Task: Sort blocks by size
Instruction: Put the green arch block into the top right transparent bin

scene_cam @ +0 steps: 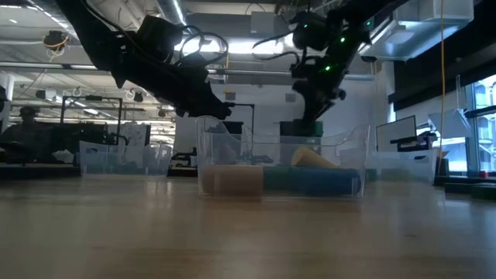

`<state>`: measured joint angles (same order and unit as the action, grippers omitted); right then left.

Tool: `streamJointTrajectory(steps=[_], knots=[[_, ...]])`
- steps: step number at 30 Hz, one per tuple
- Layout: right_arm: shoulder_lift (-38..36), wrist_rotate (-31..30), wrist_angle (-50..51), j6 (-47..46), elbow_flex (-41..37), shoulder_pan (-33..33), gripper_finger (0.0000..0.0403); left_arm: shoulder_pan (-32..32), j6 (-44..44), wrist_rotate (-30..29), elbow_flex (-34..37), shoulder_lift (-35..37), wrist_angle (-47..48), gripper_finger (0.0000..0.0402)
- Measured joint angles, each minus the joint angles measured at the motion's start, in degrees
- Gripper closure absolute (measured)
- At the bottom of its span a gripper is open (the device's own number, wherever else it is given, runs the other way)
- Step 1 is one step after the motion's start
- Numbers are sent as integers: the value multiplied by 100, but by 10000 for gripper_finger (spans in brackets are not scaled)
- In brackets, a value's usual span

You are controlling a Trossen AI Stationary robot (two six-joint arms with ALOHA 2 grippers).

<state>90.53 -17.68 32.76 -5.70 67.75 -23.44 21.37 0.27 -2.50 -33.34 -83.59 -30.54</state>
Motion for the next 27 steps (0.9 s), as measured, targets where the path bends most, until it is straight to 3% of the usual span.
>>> streamJointTrajectory(steps=[10, 17, 27], knots=[[-706, -263, 829, 5, 0, -685, 362, 0, -4, 0, 0, 0, 19, 243], [-803, -272, 1069, 14, -30, -1336, 362, 0, -4, 0, 0, 0, 41, 243], [-805, -219, 376, -152, -1278, -2262, 362, 0, 9, 0, 0, 0, 128, 243]])
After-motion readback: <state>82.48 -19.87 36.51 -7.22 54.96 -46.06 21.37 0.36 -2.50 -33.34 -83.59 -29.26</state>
